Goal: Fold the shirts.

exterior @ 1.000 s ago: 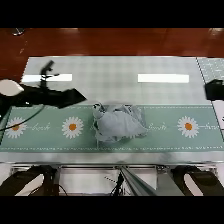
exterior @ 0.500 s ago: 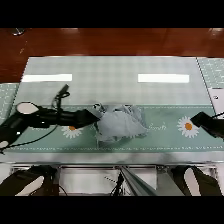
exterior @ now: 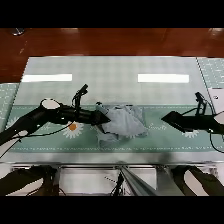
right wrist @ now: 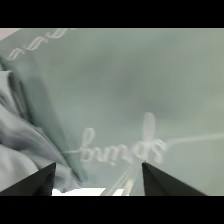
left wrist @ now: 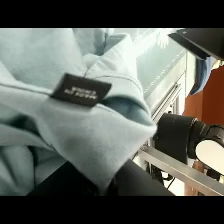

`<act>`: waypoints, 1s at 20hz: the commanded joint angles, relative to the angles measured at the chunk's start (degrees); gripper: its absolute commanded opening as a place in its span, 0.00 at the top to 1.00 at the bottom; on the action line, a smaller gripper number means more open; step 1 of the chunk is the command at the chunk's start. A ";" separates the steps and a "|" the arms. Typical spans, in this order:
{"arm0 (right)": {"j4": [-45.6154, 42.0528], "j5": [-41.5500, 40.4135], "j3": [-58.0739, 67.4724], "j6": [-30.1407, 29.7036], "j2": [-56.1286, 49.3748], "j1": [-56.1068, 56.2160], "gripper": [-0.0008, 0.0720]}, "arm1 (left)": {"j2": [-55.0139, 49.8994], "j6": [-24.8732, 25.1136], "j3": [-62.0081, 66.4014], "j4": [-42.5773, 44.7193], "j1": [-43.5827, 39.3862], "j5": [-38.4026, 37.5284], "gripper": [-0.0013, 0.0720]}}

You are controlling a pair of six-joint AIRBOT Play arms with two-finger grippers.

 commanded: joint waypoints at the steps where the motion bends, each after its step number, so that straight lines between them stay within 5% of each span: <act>1: 9.77 -4.11 4.50 -5.09 -11.32 7.06 0.14 | -0.55 0.70 0.81 0.70 1.60 -3.32 0.93; 11: 15.82 -2.69 22.93 -7.08 -35.67 22.73 0.17 | -0.55 0.66 0.76 1.05 1.57 -4.50 0.93; 12: 15.65 -2.49 23.45 -7.19 -35.85 23.58 0.40 | -0.55 0.48 0.85 1.07 1.70 -4.59 0.93; 13: 15.56 -2.01 23.91 -8.57 -35.82 23.91 0.75 | -0.55 0.48 1.09 1.05 2.32 -5.03 0.93; 14: 15.47 -0.11 24.98 -10.36 -35.82 23.87 0.96 | -0.55 0.50 1.81 1.07 3.56 -6.40 0.93; 17: 10.23 9.97 33.97 -9.44 -35.17 21.18 0.96 | -0.17 0.48 7.72 1.07 9.99 -12.37 0.93; 20: 2.23 14.40 50.10 -1.60 -31.85 18.34 0.96 | 0.20 -4.96 20.09 1.05 16.52 -11.74 0.93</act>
